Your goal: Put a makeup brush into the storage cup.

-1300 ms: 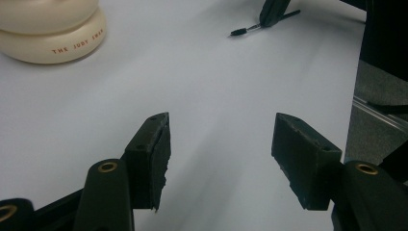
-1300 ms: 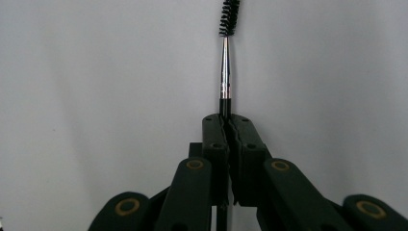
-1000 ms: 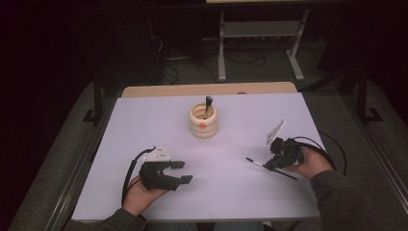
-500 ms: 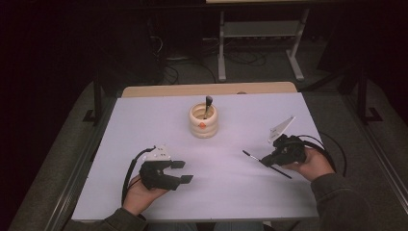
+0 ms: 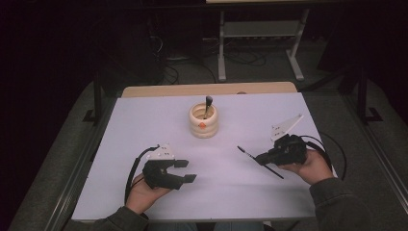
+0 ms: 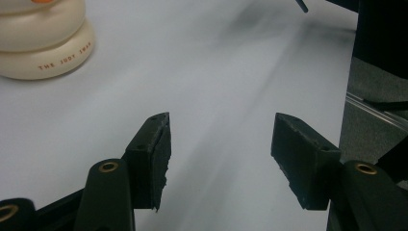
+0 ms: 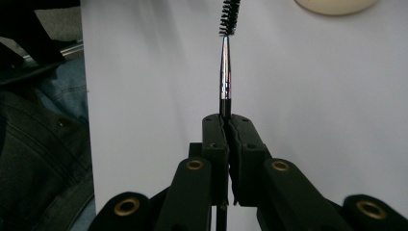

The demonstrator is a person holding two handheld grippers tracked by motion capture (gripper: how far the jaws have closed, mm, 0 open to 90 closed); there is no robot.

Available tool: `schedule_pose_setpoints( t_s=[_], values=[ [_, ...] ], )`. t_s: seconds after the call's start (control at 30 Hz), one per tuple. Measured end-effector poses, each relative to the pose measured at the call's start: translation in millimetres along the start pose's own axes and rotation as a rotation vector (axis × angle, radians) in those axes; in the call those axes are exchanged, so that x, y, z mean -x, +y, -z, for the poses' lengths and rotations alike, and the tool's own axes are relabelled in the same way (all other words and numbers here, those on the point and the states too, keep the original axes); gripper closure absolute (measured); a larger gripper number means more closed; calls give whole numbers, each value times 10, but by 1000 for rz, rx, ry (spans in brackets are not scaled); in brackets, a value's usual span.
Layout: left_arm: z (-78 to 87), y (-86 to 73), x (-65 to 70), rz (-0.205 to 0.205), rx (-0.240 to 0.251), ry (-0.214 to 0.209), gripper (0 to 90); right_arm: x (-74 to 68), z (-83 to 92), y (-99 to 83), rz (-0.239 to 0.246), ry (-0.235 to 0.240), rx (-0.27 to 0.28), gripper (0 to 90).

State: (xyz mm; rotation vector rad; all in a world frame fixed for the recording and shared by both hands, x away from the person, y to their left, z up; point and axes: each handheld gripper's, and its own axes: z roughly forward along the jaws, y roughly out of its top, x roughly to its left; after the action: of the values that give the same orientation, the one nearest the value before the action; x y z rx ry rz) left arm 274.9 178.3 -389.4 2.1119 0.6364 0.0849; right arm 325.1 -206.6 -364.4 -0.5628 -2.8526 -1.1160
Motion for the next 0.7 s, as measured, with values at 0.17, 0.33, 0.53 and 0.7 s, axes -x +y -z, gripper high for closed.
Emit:
schedule_pose_setpoints(
  t_s=[0.17,0.33,0.53,0.7],
  values=[
    [-10,17,13,-1,6,-4,393,-51,-12,38,-7,21,33,850],
    [-21,49,29,-14,-1,-7,393,-105,-52,76,-3,39,73,849],
    [-41,88,56,-21,2,-13,395,-159,-96,140,2,60,108,850],
    [-46,106,61,-32,4,-15,398,-199,-128,184,2,79,135,850]
  ],
)
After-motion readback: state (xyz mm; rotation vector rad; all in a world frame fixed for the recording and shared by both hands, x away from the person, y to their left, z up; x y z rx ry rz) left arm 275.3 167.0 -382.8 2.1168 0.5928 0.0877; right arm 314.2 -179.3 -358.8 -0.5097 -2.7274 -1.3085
